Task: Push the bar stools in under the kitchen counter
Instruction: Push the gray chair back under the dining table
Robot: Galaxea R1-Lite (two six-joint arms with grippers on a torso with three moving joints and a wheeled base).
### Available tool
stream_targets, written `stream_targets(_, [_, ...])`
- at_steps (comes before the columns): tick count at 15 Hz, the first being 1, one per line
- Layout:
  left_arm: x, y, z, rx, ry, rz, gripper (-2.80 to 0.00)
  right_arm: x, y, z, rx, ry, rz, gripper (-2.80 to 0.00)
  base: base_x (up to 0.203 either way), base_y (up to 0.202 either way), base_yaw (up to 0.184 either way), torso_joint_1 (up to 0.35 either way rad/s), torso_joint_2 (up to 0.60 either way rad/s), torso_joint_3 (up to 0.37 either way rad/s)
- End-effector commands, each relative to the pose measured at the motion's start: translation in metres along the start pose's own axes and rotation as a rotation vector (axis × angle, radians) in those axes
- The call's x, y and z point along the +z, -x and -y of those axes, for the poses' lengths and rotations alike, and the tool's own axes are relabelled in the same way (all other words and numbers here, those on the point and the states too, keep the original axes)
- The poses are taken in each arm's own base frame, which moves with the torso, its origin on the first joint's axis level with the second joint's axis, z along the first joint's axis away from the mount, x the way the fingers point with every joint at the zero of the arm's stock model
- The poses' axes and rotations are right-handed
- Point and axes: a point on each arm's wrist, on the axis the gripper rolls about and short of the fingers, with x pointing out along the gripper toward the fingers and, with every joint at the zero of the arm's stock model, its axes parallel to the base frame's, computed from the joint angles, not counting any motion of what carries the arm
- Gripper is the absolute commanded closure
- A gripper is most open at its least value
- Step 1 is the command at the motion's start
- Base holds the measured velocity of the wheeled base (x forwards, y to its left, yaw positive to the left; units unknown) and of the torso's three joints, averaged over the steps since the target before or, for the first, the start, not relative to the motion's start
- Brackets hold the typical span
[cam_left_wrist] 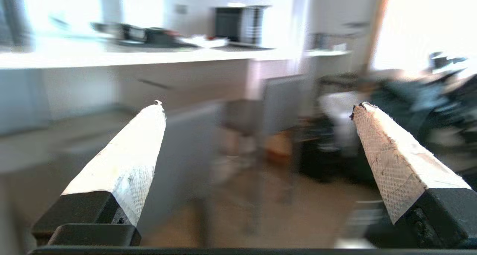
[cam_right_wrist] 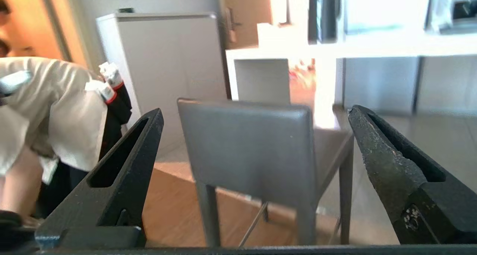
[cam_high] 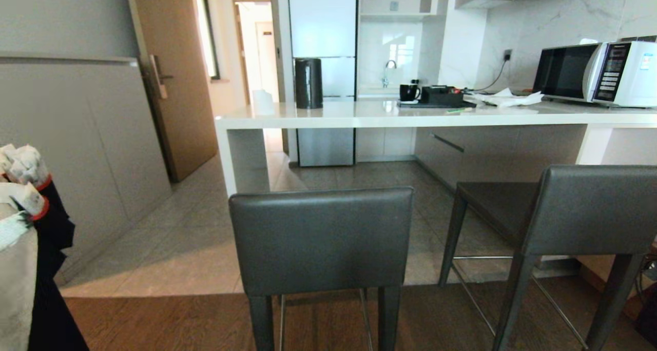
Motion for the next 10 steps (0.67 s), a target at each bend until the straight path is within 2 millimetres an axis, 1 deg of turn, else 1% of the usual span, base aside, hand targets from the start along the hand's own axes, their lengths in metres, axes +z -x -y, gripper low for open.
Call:
stream_targets(1, [0.008, 0.011, 0.042, -0.074, 0.055, -0.035, -2.8, -0.007, 0.022, -0.03, -0.031, -0.046, -0.028, -2.8, 0.0, 0.0, 0.0, 0.0, 0.0, 0.0])
stream_targets(3, [0.013, 0.019, 0.061, -0.216, 0.106, -0.109, -2.8, -0.003, 0.029, -0.041, 0.056, -0.052, -0.032, -2.8, 0.0, 0.0, 0.0, 0.0, 0.0, 0.0])
stream_targets(4, [0.014, 0.023, 0.068, -0.255, 0.11, -0.125, -2.8, 0.001, 0.033, -0.046, 0.125, -0.063, -0.032, -2.8, 0.0, 0.0, 0.0, 0.0, 0.0, 0.0])
stream_targets(6, [0.01, 0.033, 0.08, -0.302, 0.108, -0.152, -2.8, 0.006, 0.046, -0.056, 0.266, -0.063, -0.025, -2.8, 0.0, 0.0, 0.0, 0.0, 0.0, 0.0])
stream_targets(8, [0.0, 0.044, 0.09, -0.326, 0.076, -0.152, -2.8, 0.013, 0.049, -0.062, 0.303, -0.043, -0.014, -2.8, 0.0, 0.0, 0.0, 0.0, 0.0, 0.0])
stream_targets(9, [-0.005, 0.046, 0.091, -0.354, 0.047, -0.168, -2.8, 0.017, 0.05, -0.065, 0.332, -0.031, -0.019, -2.8, 0.0, 0.0, 0.0, 0.0, 0.0, 0.0])
stream_targets(10, [-0.005, 0.047, 0.093, -0.367, 0.027, -0.17, -2.8, 0.022, 0.053, -0.068, 0.373, -0.025, -0.021, -2.8, 0.0, 0.0, 0.0, 0.0, 0.0, 0.0])
